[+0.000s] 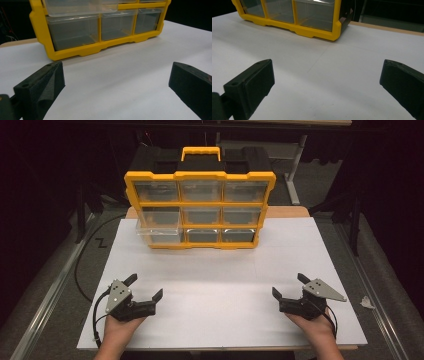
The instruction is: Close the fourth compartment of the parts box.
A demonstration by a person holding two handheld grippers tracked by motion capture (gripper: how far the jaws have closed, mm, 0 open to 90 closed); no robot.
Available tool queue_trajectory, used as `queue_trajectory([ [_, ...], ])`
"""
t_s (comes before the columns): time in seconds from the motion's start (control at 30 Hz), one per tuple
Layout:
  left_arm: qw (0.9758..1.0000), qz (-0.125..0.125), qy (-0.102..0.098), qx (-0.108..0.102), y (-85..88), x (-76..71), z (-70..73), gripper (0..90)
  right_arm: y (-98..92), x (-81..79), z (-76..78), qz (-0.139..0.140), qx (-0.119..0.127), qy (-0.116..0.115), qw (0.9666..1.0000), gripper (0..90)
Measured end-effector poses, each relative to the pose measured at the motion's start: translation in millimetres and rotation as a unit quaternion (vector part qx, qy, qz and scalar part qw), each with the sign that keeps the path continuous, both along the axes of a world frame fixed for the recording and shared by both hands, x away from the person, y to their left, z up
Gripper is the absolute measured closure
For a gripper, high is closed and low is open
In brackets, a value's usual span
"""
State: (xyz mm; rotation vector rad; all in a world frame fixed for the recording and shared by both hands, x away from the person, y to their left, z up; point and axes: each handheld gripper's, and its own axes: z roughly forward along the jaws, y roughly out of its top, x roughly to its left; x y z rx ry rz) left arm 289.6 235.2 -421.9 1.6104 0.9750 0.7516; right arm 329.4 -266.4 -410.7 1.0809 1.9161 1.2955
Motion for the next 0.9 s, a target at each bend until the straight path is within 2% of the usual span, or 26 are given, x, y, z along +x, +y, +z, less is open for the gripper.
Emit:
queue_trajectory([
  [0.1, 0.9999, -0.004, 0.000, 0.009, -3.7, 1.4, -0.2, 0.8, -5.6, 1.9, -4.1, -0.007, -0.001, 0.004, 1.0000, 0.7],
  [0.37, 1.0000, -0.005, 0.004, 0.003, -3.2, 1.5, 0.4, 0.8, -9.1, 2.2, -6.6, -0.011, -0.005, 0.002, 0.9999, 0.7],
  [0.9, 1.0000, -0.002, 0.007, 0.005, -2.0, 1.3, 0.8, 0.8, -7.9, 4.5, -8.5, -0.011, -0.008, 0.006, 0.9999, 0.7],
])
